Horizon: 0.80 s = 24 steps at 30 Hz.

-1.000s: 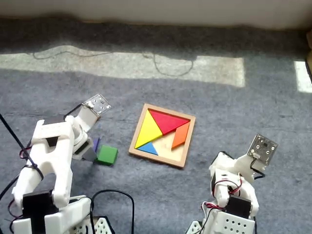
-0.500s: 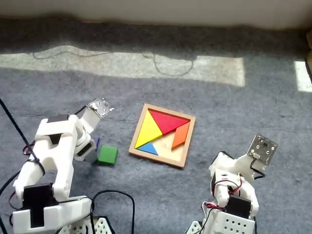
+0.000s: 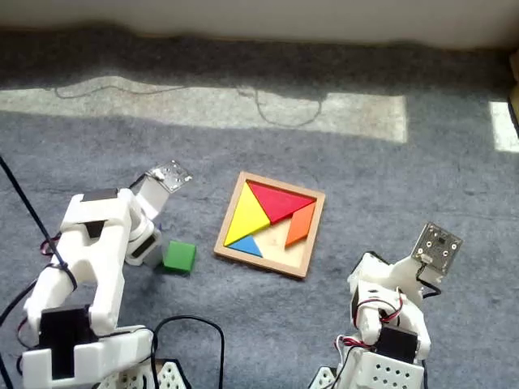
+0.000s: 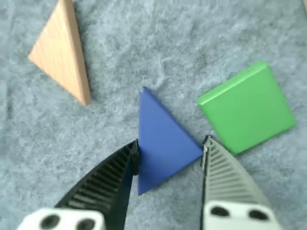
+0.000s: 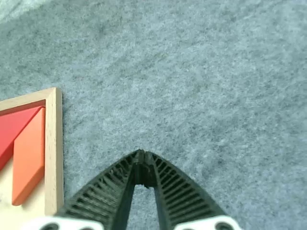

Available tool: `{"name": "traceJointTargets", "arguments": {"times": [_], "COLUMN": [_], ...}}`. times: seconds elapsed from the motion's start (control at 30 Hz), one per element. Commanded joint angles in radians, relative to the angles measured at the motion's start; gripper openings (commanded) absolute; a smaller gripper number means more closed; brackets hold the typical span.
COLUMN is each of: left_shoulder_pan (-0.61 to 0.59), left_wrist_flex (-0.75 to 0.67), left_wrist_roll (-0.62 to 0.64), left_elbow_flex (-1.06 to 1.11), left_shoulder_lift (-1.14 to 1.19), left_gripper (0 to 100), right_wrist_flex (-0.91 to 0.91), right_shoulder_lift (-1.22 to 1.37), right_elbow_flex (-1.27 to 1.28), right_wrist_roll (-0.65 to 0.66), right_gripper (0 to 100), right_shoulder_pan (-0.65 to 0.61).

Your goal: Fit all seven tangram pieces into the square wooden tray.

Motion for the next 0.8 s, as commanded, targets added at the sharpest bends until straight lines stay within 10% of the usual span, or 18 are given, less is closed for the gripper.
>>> {"name": "traceJointTargets", "arguments": {"times": [0.0, 0.33, 0.77], "left_shoulder_pan": [0.025, 0.255, 0.679], "left_wrist_flex": [0.115, 0.302, 0.229], "left_wrist_roll": [0.043, 0.163, 0.344], "left_elbow_flex": [-0.062, -0.061, -0.147], "left_shoulder_lift": [-0.179, -0.493, -0.315], "left_gripper": [16, 16, 16], "right_wrist_flex": [-0.03, -0.031, -0.143], "right_shoulder_lift": [-0.016, -0.016, -0.016], "right_elbow_flex": [0.107, 0.108, 0.108], "right_wrist_roll": [0.012, 0.012, 0.006], "right_gripper": [0.5, 0.5, 0.5], "right_shoulder_pan": [0.008, 0.016, 0.157]}}
